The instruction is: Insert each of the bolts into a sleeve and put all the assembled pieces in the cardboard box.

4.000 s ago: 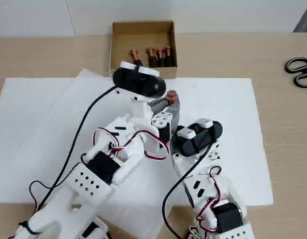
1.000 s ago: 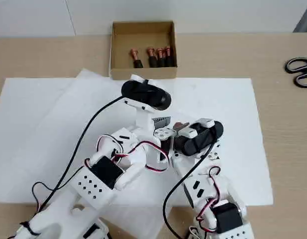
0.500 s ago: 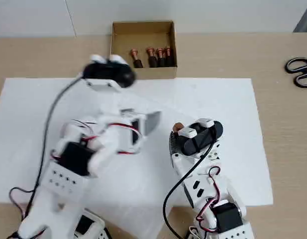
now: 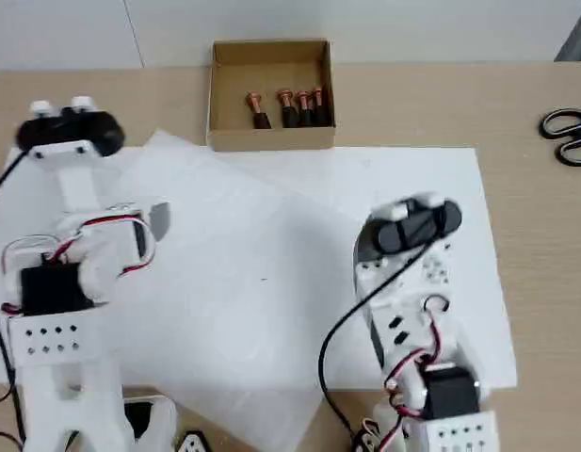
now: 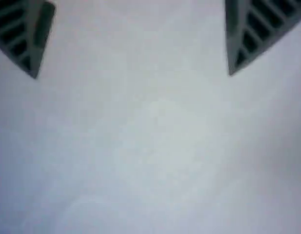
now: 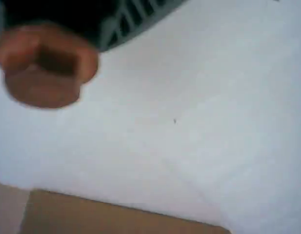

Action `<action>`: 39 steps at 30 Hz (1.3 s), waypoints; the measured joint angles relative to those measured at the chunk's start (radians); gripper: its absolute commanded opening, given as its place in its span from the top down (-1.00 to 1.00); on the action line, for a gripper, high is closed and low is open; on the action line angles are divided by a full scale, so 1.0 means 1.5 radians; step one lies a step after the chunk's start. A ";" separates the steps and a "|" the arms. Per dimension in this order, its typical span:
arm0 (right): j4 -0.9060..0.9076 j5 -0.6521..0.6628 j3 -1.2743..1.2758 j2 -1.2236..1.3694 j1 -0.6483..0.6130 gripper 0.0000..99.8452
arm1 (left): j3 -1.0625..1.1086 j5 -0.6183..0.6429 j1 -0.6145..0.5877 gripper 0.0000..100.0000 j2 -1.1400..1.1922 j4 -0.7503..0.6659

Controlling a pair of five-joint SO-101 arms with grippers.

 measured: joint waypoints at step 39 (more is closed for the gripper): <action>-0.314 0.000 -1.164 1.424 -0.105 0.99 | 0.000 -0.005 -0.010 0.53 0.000 0.066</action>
